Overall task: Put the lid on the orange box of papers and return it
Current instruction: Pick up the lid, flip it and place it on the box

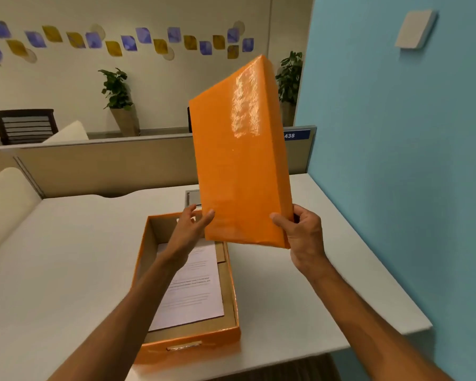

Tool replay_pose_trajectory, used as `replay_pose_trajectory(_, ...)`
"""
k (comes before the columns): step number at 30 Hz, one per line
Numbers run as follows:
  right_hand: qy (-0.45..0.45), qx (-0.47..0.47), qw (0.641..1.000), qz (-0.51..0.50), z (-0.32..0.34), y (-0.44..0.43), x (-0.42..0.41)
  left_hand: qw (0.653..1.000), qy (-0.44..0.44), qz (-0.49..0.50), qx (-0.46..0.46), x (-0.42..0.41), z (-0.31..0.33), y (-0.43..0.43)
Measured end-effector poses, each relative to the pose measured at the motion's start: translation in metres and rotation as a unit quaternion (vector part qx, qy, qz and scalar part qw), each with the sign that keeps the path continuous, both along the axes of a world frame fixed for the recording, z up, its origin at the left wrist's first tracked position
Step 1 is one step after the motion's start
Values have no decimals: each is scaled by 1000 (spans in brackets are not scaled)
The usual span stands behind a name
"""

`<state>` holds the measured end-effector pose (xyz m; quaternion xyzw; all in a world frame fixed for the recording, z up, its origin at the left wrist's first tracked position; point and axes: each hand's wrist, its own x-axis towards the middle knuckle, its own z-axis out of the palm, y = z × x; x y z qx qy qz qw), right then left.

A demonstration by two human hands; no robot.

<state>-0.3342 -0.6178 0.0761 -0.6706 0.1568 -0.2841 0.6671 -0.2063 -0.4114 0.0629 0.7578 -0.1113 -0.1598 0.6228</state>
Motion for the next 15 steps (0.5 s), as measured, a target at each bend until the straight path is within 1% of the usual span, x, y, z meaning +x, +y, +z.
replay_pose_trajectory(3,17,130,990,57,0,22,-4,998,15,37,42,11,1,43)
replay_pose_trajectory(6,41,192,977,83,-6,43,-6,999,26,-4,38,16,3,83)
replay_pose_trajectory(8,50,208,972,95,-12,57,-7,999,44,-15,27,14,1,106)
replay_pose_trajectory(11,60,213,970,98,-20,76,-6,998,45,21,45,12,-4,132)
replay_pose_trajectory(15,102,149,982,63,-30,90,0,993,50,65,82,9,-12,153)
